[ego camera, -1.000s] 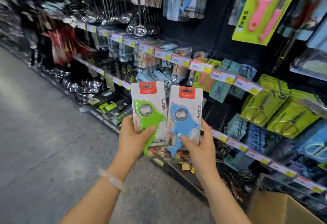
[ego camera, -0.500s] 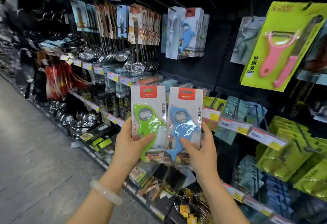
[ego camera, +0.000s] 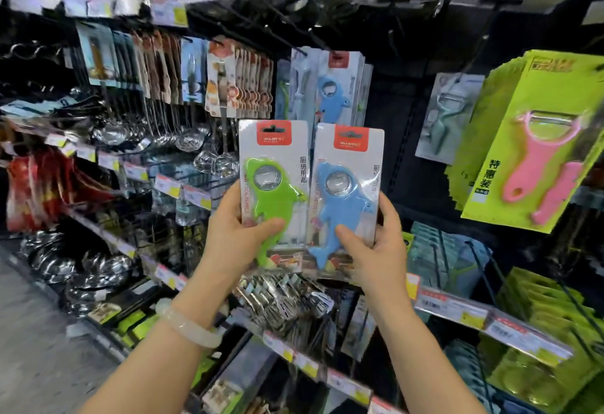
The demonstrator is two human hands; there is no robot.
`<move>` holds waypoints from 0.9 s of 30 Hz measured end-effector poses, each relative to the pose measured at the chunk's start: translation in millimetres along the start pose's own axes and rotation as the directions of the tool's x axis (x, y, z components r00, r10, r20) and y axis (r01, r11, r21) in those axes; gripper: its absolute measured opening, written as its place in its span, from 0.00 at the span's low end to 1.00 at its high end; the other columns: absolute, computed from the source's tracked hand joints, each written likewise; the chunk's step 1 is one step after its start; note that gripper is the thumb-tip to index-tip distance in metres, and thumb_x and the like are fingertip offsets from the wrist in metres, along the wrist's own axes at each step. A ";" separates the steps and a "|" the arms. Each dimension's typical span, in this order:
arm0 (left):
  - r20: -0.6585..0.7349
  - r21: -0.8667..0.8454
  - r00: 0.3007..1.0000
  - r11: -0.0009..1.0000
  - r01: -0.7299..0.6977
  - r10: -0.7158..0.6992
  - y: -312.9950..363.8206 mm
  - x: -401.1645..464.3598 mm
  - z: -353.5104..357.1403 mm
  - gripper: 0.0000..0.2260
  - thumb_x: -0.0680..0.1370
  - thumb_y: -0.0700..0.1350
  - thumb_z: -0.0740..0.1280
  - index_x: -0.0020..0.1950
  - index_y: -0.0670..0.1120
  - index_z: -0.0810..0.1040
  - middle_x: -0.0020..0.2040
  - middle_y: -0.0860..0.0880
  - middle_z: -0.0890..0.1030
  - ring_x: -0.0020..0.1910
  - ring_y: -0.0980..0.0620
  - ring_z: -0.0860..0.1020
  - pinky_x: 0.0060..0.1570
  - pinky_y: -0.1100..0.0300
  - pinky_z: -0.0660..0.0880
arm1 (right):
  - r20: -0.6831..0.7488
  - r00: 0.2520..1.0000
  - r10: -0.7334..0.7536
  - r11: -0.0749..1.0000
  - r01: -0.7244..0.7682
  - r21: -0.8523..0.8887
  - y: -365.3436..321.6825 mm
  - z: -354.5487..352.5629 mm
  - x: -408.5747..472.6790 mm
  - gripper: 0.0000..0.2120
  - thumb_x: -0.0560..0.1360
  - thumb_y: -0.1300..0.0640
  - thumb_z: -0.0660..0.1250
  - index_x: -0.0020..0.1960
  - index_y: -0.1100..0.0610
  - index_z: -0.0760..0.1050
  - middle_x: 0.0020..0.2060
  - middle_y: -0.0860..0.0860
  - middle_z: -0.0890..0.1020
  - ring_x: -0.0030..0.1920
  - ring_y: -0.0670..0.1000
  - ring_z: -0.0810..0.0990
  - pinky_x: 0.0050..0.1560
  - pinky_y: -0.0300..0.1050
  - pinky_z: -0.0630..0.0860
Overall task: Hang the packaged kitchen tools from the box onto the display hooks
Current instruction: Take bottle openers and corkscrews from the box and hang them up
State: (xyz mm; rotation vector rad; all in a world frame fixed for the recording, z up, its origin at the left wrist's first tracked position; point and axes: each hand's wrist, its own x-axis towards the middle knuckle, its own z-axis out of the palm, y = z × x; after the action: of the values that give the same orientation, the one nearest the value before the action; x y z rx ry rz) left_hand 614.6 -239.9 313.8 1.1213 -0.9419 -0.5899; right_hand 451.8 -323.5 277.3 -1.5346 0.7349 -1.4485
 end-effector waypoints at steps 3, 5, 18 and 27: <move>0.051 -0.016 0.999 1.000 -0.017 0.018 -7.2 36.4 -8.2 0.24 0.70 0.28 0.71 0.60 0.48 0.74 0.44 0.55 0.85 0.43 0.57 0.83 0.40 0.65 0.80 | -0.059 0.998 -0.030 0.999 0.029 -0.015 3.8 17.5 20.4 0.34 0.72 0.61 0.72 0.70 0.41 0.62 0.69 0.46 0.71 0.67 0.48 0.72 0.64 0.57 0.73; 0.084 -0.031 0.996 0.999 -0.013 0.016 -10.1 62.0 -15.0 0.24 0.70 0.28 0.71 0.58 0.52 0.74 0.45 0.57 0.85 0.45 0.57 0.83 0.42 0.65 0.80 | -0.101 0.993 -0.052 0.999 0.051 -0.015 4.5 33.1 33.1 0.34 0.71 0.60 0.73 0.69 0.40 0.63 0.68 0.46 0.72 0.66 0.49 0.73 0.64 0.58 0.73; 0.219 -0.076 0.967 0.991 -0.114 0.128 11.5 187.2 -47.5 0.24 0.70 0.31 0.72 0.61 0.50 0.75 0.46 0.54 0.85 0.43 0.56 0.84 0.46 0.52 0.81 | -0.236 0.949 -0.208 0.968 0.165 -0.188 -12.8 108.9 113.0 0.34 0.72 0.56 0.72 0.70 0.37 0.60 0.70 0.43 0.68 0.69 0.48 0.69 0.64 0.58 0.72; 0.236 -0.145 0.959 0.981 -0.129 0.161 10.2 233.7 -54.4 0.24 0.71 0.32 0.72 0.62 0.52 0.74 0.51 0.54 0.84 0.47 0.55 0.83 0.54 0.45 0.78 | -0.264 0.909 -0.322 0.939 0.272 -0.210 -39.2 132.9 147.6 0.35 0.74 0.62 0.70 0.68 0.35 0.57 0.71 0.36 0.63 0.69 0.38 0.65 0.65 0.41 0.71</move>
State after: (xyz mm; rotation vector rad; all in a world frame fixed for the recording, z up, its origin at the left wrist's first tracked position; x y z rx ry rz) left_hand 778.0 -397.0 393.0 0.8676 -1.1728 -0.6700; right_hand 597.8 -409.3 388.4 -1.6304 0.8427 -1.9169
